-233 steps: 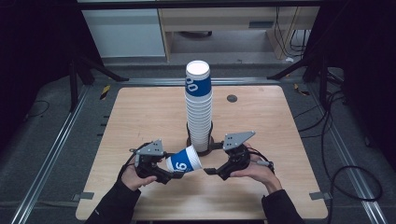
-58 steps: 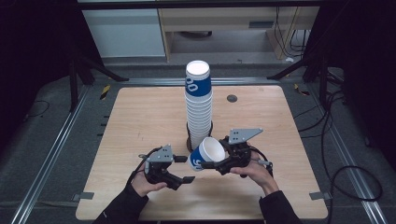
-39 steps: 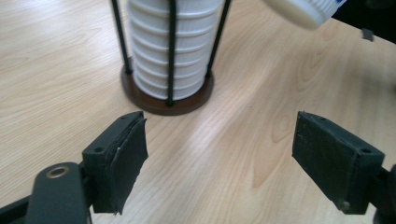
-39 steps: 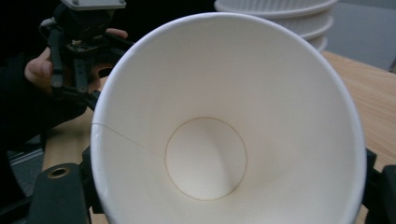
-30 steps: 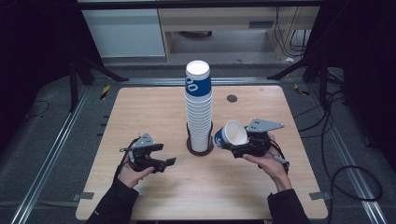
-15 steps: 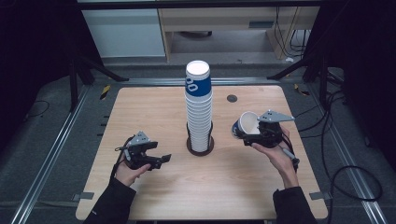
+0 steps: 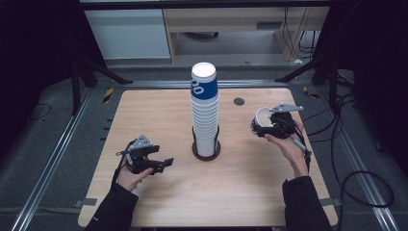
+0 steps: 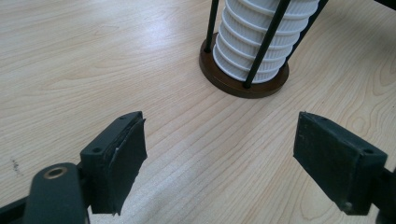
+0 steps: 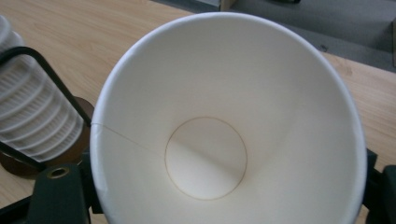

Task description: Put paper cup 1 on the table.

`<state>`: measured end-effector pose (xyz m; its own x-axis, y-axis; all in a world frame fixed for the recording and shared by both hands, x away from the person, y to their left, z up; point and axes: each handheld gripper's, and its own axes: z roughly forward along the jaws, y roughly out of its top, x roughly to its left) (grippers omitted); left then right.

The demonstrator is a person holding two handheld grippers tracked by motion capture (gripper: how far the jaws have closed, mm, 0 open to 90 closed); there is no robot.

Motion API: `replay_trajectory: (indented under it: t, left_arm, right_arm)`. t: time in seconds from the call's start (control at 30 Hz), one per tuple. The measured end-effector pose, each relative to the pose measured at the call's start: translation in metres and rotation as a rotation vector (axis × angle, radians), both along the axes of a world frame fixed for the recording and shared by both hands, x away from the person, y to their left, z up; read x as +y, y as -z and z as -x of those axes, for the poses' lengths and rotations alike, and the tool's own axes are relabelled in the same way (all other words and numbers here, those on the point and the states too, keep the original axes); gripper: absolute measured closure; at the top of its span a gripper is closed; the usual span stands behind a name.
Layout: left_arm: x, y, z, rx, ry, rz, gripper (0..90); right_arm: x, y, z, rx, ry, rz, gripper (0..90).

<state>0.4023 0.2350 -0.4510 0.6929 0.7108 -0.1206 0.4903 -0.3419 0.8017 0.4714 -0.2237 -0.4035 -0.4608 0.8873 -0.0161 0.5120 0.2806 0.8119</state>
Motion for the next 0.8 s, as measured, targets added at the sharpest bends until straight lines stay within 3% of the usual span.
replay_trajectory:
  t: [0.53, 0.8]
  left_arm:
    - [-0.001, 0.001, 0.0, 0.001, 0.006, -0.012, 16.4]
    - [-0.002, 0.001, 0.0, 0.0, 0.009, -0.018, 16.5]
  right_arm:
    - [-0.015, 0.033, -0.021, 0.151, 0.071, 0.076, 19.2]
    - [-0.017, 0.042, -0.027, 0.191, 0.076, 0.098, 18.9]
